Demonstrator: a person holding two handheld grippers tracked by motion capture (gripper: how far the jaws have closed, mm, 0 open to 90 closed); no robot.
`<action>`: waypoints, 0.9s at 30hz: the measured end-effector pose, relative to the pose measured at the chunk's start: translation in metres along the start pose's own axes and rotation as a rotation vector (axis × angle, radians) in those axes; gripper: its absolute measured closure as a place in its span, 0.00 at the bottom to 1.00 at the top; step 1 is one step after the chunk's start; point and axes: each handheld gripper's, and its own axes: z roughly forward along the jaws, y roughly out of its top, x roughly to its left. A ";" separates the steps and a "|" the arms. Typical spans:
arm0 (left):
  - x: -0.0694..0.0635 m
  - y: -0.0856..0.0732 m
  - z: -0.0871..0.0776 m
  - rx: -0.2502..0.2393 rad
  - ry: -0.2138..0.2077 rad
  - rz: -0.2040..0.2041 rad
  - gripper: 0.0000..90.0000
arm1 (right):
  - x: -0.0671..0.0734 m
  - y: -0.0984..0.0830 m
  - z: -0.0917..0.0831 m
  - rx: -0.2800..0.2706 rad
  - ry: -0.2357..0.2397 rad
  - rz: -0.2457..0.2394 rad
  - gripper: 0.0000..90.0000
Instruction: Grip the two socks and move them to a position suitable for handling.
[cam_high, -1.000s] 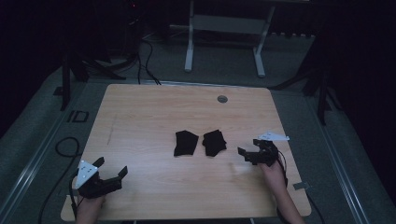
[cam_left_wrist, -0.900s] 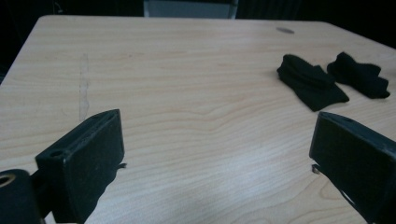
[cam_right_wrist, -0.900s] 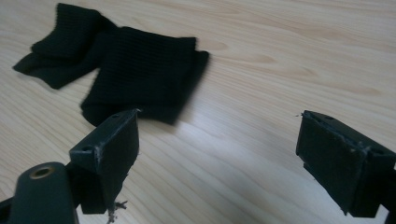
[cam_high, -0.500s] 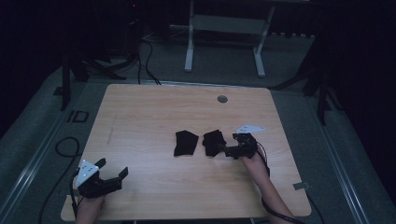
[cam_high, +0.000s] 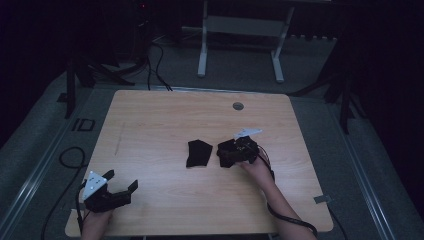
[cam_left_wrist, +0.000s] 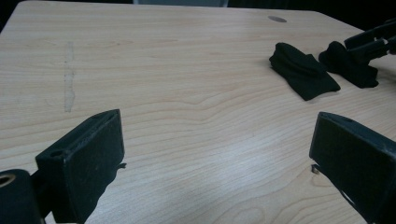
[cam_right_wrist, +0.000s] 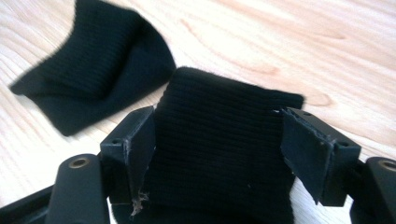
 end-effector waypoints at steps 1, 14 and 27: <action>0.000 0.000 0.000 0.000 -0.004 -0.002 0.04 | 0.000 0.000 0.004 0.005 -0.005 -0.002 0.30; 0.000 -0.002 0.000 0.011 -0.015 0.002 0.04 | 0.013 -0.005 0.010 0.022 -0.115 -0.051 0.76; 0.000 -0.001 0.001 0.008 -0.017 0.000 0.04 | 0.025 0.008 -0.029 -0.042 -0.050 -0.058 0.87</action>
